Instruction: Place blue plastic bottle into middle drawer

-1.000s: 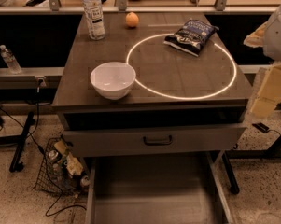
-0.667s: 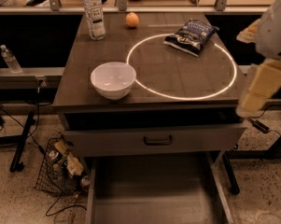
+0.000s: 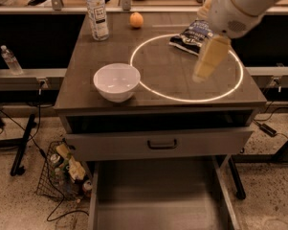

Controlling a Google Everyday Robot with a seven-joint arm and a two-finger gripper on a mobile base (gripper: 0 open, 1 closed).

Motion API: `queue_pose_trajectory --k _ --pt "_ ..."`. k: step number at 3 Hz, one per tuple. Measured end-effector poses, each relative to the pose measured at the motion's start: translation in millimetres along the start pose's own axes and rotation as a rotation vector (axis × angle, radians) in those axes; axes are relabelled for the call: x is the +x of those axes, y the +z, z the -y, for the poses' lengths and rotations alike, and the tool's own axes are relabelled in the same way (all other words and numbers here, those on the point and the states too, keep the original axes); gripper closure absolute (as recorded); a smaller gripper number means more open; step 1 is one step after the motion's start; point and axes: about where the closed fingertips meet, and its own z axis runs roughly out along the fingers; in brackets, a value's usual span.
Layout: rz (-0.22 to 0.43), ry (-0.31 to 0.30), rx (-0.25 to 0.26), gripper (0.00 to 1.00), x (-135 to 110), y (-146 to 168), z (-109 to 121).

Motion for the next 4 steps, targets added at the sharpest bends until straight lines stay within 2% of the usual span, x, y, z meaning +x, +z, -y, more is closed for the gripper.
queue_pose_trajectory --k 1,2,3,4 --pt "0.087 -0.056 0.067 0.0 -57.2 28.7 55.3" --pt "0.197 -0.077 0.104 0.0 -128.6 51.4 103.4" --pt "0.199 -0.075 0.108 0.0 -130.1 53.4 105.5" --pt "0.208 -0.062 0.134 0.0 -139.1 65.7 118.6"
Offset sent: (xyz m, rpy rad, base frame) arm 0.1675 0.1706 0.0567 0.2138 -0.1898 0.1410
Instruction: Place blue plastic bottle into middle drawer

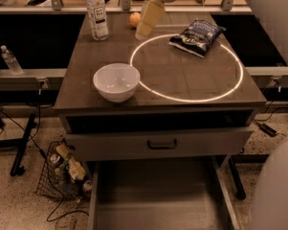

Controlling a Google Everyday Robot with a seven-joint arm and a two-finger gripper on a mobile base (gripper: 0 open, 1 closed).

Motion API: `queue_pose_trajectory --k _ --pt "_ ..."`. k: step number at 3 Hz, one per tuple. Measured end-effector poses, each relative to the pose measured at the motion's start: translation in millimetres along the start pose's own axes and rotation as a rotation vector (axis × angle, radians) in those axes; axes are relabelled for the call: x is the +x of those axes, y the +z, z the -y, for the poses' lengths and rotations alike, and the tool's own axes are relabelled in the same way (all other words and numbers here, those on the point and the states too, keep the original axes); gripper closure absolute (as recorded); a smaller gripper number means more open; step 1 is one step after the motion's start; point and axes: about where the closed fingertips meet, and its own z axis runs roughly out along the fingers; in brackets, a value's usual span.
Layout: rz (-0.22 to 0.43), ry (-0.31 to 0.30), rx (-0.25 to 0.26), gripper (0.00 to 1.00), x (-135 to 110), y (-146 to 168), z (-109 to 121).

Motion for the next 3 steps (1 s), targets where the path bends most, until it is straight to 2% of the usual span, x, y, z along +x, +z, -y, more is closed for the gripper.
queue_pose_trajectory --k 1,3 --pt "0.053 0.073 0.056 0.0 -6.4 41.2 32.6" --pt "0.231 0.259 0.085 0.0 -21.7 135.2 82.6"
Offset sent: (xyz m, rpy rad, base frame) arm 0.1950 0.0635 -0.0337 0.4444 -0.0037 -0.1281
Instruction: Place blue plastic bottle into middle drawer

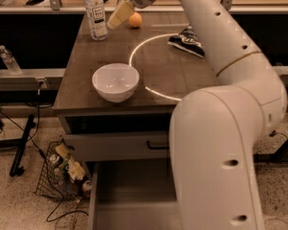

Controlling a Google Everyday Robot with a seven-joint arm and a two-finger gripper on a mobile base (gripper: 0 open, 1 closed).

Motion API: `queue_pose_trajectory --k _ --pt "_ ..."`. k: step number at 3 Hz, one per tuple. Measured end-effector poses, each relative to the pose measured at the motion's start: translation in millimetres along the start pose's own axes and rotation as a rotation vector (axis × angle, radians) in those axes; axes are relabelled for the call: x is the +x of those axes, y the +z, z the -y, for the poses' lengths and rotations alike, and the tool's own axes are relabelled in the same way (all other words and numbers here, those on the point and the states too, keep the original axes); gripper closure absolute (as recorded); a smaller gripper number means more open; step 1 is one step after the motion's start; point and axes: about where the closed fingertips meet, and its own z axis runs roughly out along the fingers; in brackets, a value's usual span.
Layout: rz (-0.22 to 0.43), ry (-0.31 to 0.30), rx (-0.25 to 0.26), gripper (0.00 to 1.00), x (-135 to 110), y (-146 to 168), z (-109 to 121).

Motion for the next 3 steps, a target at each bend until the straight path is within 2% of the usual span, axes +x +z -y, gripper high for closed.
queue_pose_trajectory --k 2,3 --pt "0.155 0.176 -0.019 0.0 -29.6 56.7 2.5" --pt "0.207 0.232 -0.04 0.0 -42.7 81.4 -3.3"
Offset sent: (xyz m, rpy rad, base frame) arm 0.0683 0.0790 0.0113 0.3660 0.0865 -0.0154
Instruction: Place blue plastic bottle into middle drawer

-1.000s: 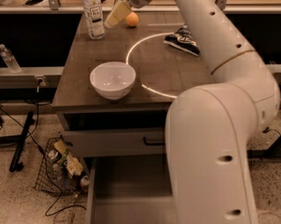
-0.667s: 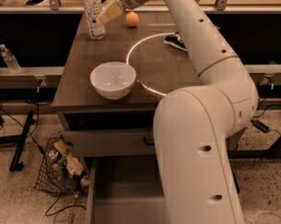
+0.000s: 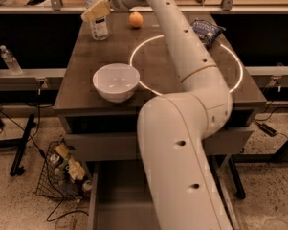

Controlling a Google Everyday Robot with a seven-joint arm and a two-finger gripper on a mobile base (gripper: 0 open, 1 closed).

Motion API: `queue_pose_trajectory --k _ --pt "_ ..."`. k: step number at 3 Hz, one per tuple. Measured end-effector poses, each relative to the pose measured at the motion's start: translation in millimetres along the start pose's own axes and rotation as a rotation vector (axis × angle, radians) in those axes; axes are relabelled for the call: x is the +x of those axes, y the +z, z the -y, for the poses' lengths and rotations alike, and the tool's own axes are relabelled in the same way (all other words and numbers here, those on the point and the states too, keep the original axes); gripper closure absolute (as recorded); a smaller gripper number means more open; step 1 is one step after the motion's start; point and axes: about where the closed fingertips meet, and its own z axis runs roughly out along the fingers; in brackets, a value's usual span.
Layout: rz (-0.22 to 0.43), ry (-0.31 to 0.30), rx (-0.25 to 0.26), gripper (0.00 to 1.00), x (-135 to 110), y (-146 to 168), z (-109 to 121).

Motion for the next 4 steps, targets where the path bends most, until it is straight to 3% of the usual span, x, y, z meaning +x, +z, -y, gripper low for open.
queue_pose_trajectory --k 1,2,4 --pt "0.02 0.026 -0.008 0.0 0.5 25.2 -5.5" --pt "0.027 0.055 0.0 0.1 7.5 39.4 -3.6" --pt "0.055 0.062 0.015 0.57 2.1 35.2 4.0"
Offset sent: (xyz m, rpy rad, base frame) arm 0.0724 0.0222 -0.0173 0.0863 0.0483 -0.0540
